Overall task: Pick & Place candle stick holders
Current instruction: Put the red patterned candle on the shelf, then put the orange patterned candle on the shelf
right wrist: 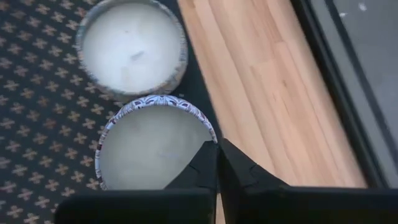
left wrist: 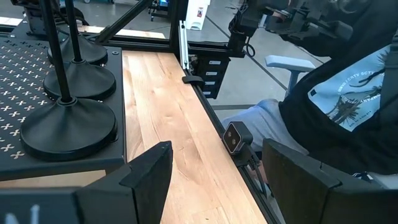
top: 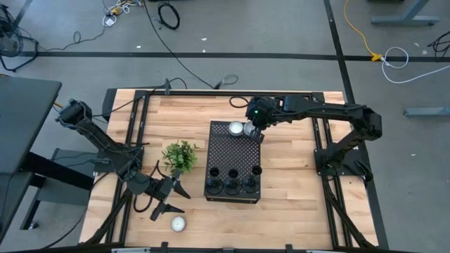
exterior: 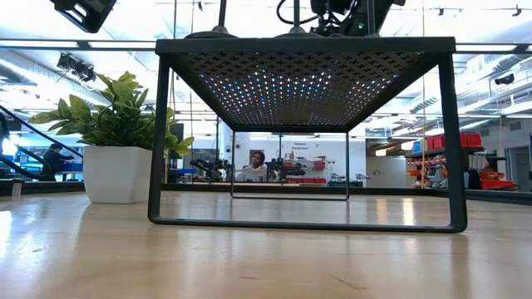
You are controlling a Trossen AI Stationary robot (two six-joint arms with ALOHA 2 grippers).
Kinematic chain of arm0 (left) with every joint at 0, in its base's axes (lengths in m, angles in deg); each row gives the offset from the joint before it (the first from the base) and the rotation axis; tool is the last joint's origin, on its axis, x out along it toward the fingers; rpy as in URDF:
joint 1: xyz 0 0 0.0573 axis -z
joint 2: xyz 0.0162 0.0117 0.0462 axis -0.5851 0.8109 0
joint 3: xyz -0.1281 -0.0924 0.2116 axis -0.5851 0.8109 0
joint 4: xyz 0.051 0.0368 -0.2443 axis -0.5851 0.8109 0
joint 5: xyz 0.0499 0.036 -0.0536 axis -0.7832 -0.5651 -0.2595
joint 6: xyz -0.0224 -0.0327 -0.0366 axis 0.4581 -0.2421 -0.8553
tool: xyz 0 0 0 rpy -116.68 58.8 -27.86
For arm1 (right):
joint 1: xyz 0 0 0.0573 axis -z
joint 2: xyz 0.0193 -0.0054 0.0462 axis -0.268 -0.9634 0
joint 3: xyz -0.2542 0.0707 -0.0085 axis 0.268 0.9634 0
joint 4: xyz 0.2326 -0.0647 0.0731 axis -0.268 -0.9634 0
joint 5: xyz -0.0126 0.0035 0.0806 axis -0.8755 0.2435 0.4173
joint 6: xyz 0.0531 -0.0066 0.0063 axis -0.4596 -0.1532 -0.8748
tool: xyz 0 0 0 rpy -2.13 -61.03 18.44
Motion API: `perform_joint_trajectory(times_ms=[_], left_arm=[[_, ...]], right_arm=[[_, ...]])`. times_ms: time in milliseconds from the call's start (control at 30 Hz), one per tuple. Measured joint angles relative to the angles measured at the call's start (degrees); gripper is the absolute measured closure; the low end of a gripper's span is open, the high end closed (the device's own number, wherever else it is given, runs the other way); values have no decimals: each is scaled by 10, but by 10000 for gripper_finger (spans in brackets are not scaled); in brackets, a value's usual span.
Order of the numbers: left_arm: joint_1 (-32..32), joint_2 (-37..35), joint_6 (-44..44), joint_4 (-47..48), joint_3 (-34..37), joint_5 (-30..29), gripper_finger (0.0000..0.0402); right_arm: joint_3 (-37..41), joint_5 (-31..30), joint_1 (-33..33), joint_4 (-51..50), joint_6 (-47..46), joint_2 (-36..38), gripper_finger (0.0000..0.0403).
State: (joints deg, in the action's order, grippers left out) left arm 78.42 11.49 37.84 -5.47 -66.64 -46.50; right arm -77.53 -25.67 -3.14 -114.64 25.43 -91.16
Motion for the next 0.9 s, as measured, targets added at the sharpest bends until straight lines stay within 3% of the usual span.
perform_joint_trajectory(times_ms=[533, 900], left_arm=[[0, 0, 0, 0, 0, 0, 154], [0, 0, 0, 0, 0, 0, 154]], right_arm=[[0, 14, 0, 0, 6, 0, 369], [0, -11, 0, 0, 6, 0, 318]])
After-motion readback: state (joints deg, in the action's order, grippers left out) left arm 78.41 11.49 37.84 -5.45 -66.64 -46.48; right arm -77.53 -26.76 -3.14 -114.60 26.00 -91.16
